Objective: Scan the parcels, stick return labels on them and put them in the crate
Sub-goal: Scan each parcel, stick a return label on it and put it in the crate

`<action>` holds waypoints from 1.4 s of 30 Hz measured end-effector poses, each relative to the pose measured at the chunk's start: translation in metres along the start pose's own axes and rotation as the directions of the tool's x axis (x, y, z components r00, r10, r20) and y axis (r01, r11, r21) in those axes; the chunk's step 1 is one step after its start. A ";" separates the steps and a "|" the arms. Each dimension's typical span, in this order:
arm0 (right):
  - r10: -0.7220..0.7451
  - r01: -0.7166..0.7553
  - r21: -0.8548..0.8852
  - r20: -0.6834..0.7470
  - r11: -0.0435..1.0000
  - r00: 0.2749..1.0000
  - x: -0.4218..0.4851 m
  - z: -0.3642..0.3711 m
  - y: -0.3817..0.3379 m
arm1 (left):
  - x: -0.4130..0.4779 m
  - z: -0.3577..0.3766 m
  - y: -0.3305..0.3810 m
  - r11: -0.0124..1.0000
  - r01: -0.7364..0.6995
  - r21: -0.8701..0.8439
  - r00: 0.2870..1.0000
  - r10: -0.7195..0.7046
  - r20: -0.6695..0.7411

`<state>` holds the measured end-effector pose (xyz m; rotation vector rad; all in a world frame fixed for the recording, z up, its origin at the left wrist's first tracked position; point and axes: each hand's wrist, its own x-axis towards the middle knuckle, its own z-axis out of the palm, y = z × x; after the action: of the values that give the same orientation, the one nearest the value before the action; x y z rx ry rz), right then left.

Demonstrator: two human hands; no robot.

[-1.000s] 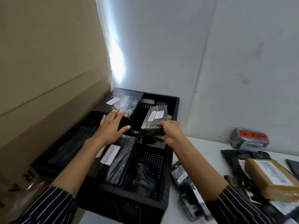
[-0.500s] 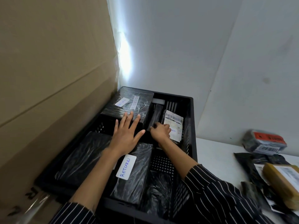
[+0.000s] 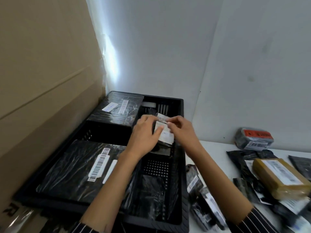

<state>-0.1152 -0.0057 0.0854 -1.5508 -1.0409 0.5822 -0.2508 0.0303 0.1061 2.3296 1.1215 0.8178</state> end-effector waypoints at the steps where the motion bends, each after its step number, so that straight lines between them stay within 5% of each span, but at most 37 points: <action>1: -0.033 0.033 0.017 -0.017 0.999 0.999 -0.010 -0.019 0.002 | -0.001 0.007 0.017 0.997 -0.016 -0.073 1.000 0.017 0.005; 6: 0.076 -0.081 -0.043 -0.116 0.996 0.990 -0.056 -0.108 0.059 | -0.002 0.066 0.097 0.942 0.081 -0.326 0.986 -0.029 0.162; 9: 0.166 -0.192 -0.261 -0.116 0.946 0.979 -0.075 -0.139 0.120 | -0.007 0.118 0.122 0.940 0.209 -0.269 0.951 -0.131 0.280; 15: 0.521 -0.312 -0.627 0.177 0.714 0.835 -0.119 -0.147 0.194 | -0.054 0.208 0.116 0.796 0.603 0.045 0.686 -0.547 0.480; 18: 0.544 -0.212 -0.758 0.216 0.616 0.811 -0.140 -0.138 0.203 | -0.078 0.230 0.097 0.702 0.706 0.093 0.582 -0.650 0.488; 22: 0.493 -0.257 -0.706 0.148 0.660 0.857 -0.149 -0.128 0.203 | -0.091 0.246 0.081 0.620 0.780 0.086 0.513 -0.711 0.481; 30: 0.376 -0.322 -0.307 0.137 0.896 0.916 -0.166 -0.196 0.186 | -0.110 0.247 0.098 0.552 0.763 -0.336 0.643 -0.598 0.479; 37: 0.223 -0.102 -0.445 0.229 0.890 0.947 -0.224 -0.317 0.191 | -0.165 0.271 0.178 0.437 0.714 -0.547 0.700 -0.418 0.579; 39: 0.186 -0.107 -0.425 0.149 0.899 0.971 -0.249 -0.347 0.197 | -0.183 0.288 0.196 0.382 0.736 -0.558 0.676 -0.426 0.601; 42: 0.117 -0.183 -0.494 -0.161 0.850 0.980 -0.289 -0.393 0.227 | -0.209 0.314 0.213 0.326 0.771 -0.546 0.635 -0.453 0.626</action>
<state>0.1338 -0.4528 -0.0799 -2.1213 -1.0307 0.3173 -0.0281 -0.2990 -0.0649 1.0420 1.0553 0.3813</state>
